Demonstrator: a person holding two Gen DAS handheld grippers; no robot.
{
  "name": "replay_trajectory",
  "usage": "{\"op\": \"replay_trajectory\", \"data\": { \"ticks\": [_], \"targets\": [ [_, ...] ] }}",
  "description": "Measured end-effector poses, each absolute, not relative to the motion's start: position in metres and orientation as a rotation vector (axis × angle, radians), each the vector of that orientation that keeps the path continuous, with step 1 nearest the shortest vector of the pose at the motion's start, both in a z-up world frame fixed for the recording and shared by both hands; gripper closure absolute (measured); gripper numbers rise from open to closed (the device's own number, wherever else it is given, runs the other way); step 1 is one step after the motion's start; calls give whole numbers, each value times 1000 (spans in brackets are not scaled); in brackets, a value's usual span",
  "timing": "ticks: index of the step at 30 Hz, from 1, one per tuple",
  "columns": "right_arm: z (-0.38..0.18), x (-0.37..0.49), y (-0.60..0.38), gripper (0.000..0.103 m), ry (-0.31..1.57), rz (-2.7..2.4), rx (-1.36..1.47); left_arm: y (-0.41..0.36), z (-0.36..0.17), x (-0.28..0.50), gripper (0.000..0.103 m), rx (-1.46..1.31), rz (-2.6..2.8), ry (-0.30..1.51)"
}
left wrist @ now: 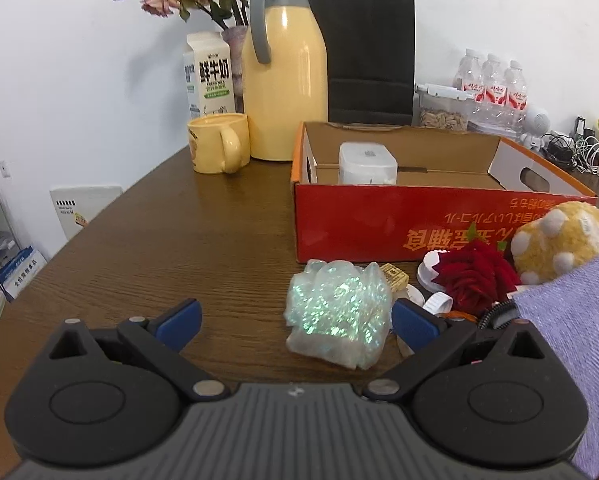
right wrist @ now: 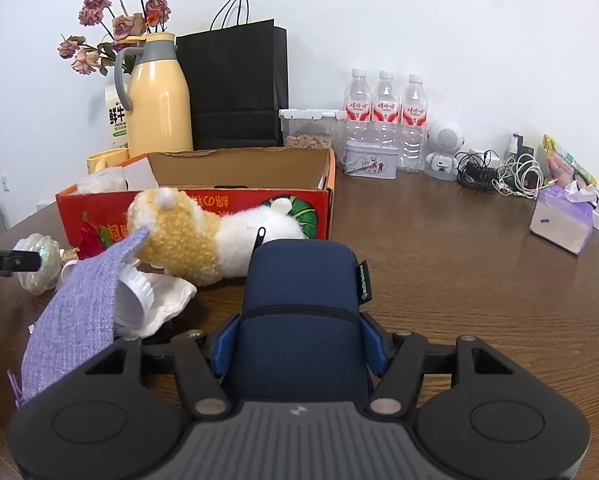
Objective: Organize objects
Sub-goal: 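Grasp the navy zip case with the right gripper while the left grasps the green sparkly bag, then place the green bag in the box with the left gripper while the right places the navy case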
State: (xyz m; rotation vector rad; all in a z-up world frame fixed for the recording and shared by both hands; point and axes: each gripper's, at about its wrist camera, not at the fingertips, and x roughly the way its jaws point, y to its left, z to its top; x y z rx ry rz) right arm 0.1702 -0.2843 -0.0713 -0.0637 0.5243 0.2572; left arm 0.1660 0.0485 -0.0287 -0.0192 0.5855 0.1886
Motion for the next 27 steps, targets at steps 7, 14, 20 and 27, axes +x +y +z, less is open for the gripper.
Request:
{"op": "replay_trajectory", "data": {
  "ticks": [7, 14, 20, 27],
  "targets": [
    [-71, 166, -284, 42, 504, 258, -70, 52, -36, 166, 37, -62, 169, 572],
    [-69, 160, -284, 42, 480, 263, -70, 50, -31, 155, 59, -59, 149, 524],
    [-64, 153, -284, 42, 470, 278, -63, 46, -16, 144, 59, -50, 132, 499],
    [-29, 153, -282, 42, 388, 298, -74, 35, 17, 148, 59, -48, 73, 428]
  ]
}}
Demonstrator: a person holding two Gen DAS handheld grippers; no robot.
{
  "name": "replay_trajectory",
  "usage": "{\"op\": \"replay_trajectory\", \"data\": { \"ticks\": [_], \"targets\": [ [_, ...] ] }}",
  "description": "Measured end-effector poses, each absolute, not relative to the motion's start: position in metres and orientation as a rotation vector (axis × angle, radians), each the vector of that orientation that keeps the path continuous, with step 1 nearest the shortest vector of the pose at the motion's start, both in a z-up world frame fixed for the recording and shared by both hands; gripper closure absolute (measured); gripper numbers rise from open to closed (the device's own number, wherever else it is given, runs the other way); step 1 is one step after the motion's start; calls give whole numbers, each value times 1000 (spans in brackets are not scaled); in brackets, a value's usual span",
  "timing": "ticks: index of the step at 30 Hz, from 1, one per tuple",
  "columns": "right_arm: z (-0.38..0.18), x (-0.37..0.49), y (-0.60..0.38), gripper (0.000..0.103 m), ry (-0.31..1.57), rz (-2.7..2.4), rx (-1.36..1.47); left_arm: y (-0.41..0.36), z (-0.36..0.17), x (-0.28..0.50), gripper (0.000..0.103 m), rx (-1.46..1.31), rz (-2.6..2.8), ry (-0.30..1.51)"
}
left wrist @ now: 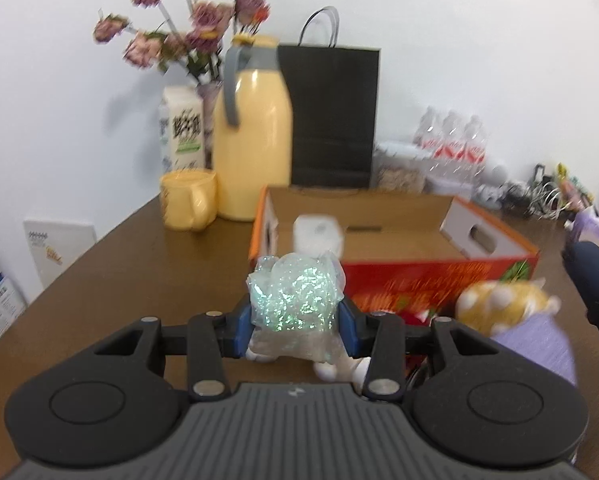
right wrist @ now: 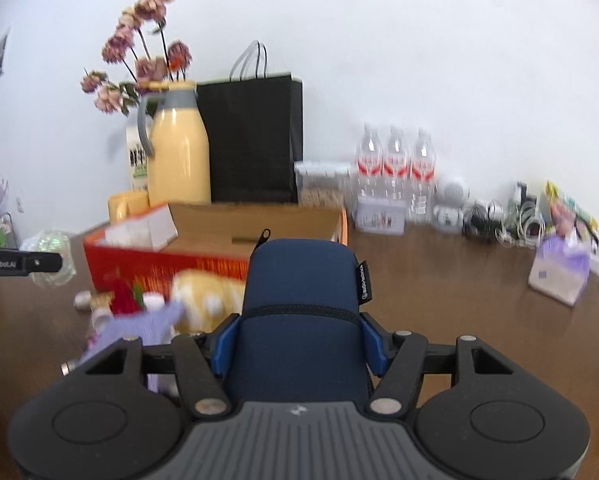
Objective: Organize objects
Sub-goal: 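Place the green bag in the box with the left gripper while the right places the navy case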
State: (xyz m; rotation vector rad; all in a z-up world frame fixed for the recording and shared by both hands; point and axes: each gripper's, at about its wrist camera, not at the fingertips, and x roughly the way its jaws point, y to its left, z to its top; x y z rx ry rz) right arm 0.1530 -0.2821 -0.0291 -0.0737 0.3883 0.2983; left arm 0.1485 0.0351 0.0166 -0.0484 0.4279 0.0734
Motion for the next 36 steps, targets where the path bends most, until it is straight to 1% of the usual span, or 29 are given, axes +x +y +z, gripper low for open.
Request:
{"op": "replay_trajectory", "data": {
  "ticks": [8, 15, 24, 31, 34, 35, 36],
  "targets": [
    [12, 206, -255, 42, 325, 346, -69, 7, 55, 191, 59, -51, 19, 349],
    [18, 278, -226, 42, 363, 362, -65, -12, 65, 246, 59, -61, 21, 342],
    [-13, 342, -193, 42, 431, 344, -87, -14, 45, 312, 59, -98, 67, 395],
    [-31, 358, -198, 42, 487, 332, -77, -16, 17, 329, 59, -53, 53, 479],
    [-33, 357, -198, 42, 497, 330, -88, -20, 12, 329, 56, -29, 50, 497],
    [-34, 357, -198, 42, 502, 330, -90, -20, 11, 329, 53, -24, 53, 500],
    [-35, 356, -199, 42, 508, 331, -93, -21, 11, 329, 46, -17, 60, 501]
  ]
}}
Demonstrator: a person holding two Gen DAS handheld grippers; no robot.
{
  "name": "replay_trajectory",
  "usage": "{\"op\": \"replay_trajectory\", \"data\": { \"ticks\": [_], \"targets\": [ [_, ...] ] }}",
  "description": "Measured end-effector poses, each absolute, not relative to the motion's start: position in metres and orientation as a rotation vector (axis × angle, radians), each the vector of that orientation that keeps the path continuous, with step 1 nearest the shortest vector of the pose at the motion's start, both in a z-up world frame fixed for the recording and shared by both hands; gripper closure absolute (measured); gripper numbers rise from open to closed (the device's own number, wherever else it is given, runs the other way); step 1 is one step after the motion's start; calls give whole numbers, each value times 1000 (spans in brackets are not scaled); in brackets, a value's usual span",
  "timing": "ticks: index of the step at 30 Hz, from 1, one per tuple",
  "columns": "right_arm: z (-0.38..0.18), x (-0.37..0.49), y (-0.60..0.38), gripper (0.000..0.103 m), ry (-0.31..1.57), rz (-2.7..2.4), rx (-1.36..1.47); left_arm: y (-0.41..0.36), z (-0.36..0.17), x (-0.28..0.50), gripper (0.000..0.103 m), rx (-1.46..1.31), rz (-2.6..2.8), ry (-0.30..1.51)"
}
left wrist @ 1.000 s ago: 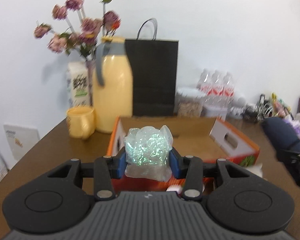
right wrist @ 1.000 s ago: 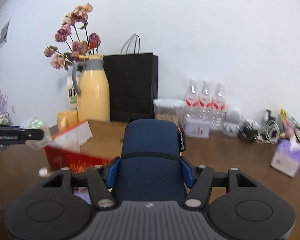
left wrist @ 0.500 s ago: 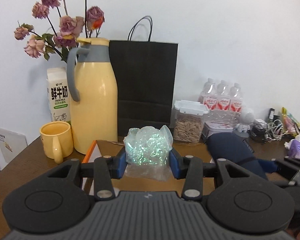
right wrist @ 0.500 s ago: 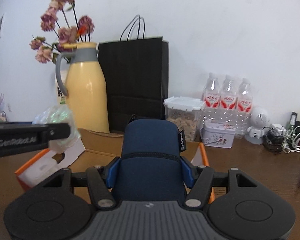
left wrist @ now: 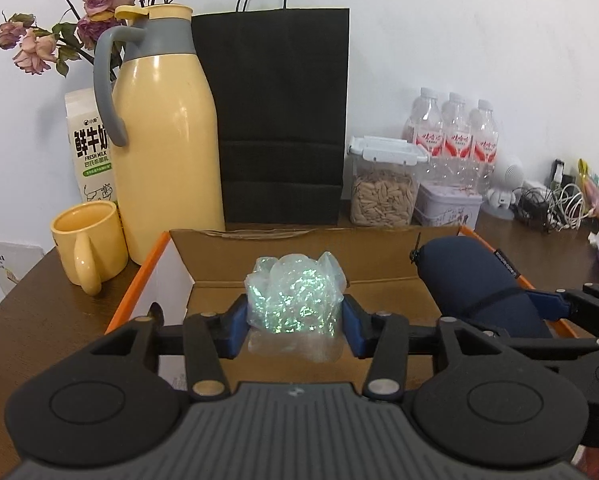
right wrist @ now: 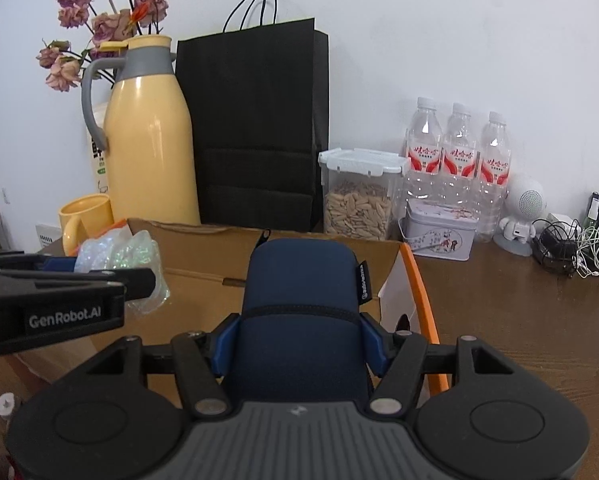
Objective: Organize objects
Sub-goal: 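Place the green bag in the box with the left gripper while the right places the navy case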
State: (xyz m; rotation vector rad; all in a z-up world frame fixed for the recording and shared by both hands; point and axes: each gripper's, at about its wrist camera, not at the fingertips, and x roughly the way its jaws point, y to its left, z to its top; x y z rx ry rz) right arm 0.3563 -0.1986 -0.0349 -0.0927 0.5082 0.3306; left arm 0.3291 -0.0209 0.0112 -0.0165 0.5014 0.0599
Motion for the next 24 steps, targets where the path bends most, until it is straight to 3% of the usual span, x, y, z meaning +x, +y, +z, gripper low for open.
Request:
{"op": "replay_trajectory", "data": {
  "ticks": [1, 3, 4, 5, 6, 7, 8, 24],
  "targets": [
    [-36, 356, -199, 41, 515, 332, -93, -22, 11, 328, 42, -10, 64, 501],
    [-38, 357, -201, 38, 532, 329, -89, -23, 12, 326, 18, 3, 74, 489],
    [-38, 357, -201, 37, 533, 326, -89, -24, 13, 325, 12, 9, 81, 482],
    [-37, 356, -203, 30, 529, 322, -88, -25, 14, 323, 1, 11, 86, 474],
    [-36, 356, -204, 22, 526, 313, -85, -25, 16, 322, 0, 12, 87, 461],
    [-34, 355, -206, 6, 518, 304, -78, -25, 16, 321, 0, 11, 87, 454],
    [-32, 353, -208, 0, 509, 301, -73, -26, 17, 320, 0, 11, 85, 453],
    [-19, 342, -215, 0, 493, 314, -69, -25, 29, 310, 0, -14, 78, 422]
  ]
}}
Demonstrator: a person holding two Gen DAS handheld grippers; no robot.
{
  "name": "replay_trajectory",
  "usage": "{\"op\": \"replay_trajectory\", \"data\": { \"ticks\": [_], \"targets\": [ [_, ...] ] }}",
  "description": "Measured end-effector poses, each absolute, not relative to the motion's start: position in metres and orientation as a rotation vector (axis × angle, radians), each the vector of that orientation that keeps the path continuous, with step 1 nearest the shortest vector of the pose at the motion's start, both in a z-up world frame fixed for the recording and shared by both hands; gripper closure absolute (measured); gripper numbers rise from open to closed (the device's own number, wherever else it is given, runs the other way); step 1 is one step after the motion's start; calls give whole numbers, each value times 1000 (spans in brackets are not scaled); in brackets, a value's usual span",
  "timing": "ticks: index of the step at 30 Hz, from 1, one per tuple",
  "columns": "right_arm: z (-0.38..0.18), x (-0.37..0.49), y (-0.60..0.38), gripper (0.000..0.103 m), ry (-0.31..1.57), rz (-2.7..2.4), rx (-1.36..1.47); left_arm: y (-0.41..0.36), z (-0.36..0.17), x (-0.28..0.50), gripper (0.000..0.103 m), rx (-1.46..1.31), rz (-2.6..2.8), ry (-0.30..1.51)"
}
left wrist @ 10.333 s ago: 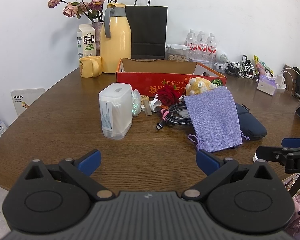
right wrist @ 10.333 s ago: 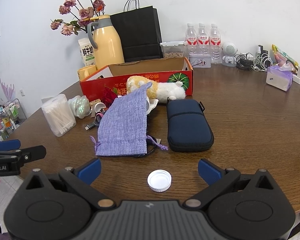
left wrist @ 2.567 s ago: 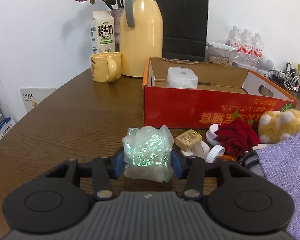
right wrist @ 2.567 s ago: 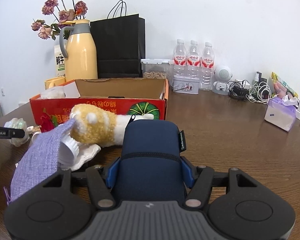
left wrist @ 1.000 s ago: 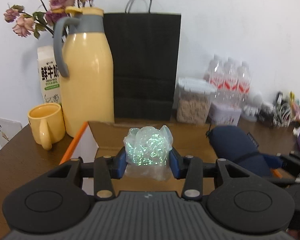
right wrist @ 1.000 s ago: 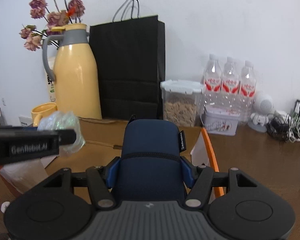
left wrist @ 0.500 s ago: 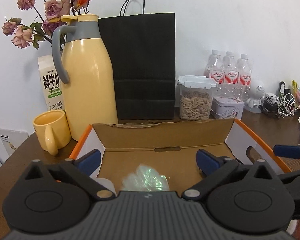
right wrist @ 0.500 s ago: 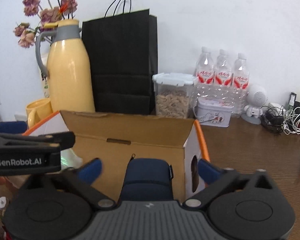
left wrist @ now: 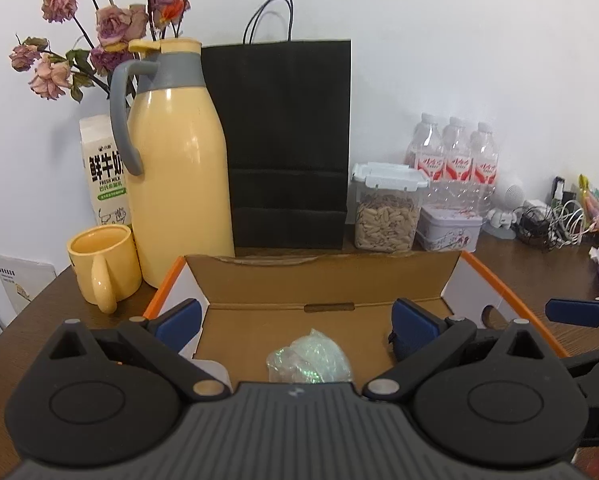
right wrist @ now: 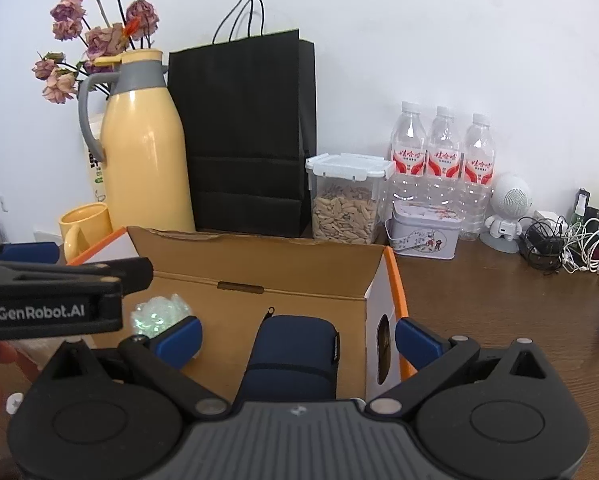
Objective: Organize objects
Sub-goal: 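Place the green bag in the box with the left gripper while the right places the navy case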
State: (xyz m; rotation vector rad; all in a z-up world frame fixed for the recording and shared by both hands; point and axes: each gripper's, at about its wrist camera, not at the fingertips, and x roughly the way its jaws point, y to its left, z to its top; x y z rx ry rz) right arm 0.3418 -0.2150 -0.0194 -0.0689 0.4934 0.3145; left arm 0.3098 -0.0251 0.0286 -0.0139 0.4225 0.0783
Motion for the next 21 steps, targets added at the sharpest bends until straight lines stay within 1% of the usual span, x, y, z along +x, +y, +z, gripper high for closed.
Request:
{"op": "replay_trajectory", "data": {
  "ticks": [9, 21],
  "targets": [
    [10, 301, -220, 0, 428, 332, -87, -18, 59, 265, 0, -22, 83, 324],
    [19, 225, -232, 0, 427, 351, -100, 6, 71, 189, 0, -23, 120, 333]
  ]
}}
